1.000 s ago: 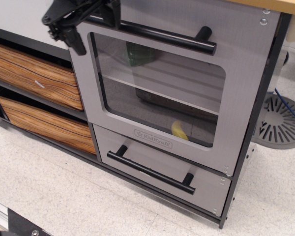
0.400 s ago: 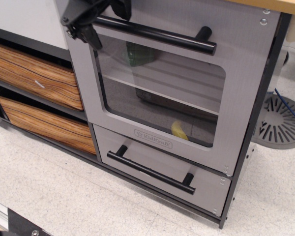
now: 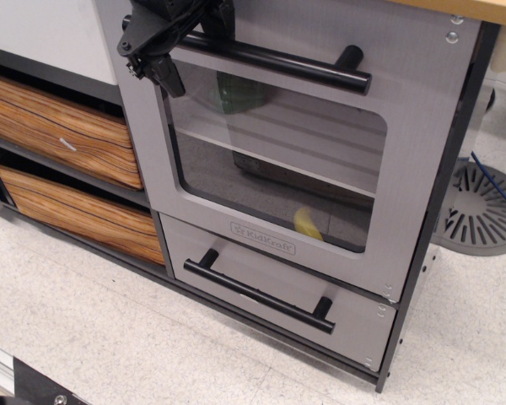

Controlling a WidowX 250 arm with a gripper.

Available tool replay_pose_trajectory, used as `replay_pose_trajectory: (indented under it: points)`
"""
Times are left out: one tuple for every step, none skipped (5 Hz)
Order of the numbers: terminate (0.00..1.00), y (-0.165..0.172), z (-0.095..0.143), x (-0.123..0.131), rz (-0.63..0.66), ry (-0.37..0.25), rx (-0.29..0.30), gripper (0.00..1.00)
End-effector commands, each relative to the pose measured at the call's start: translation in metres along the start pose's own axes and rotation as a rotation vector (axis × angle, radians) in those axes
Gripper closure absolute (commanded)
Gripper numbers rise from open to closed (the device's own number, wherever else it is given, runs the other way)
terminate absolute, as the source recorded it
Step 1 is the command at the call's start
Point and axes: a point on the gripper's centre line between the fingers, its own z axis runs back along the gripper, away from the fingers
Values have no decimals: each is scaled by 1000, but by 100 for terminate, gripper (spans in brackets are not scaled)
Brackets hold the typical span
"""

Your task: Open oven

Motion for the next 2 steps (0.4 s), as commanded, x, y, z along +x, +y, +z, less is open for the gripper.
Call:
replay_pose_trajectory:
  points:
    - [0, 13, 23, -4, -96, -52, -28, 0]
    - [0, 14, 41, -5, -121, -40, -52, 0]
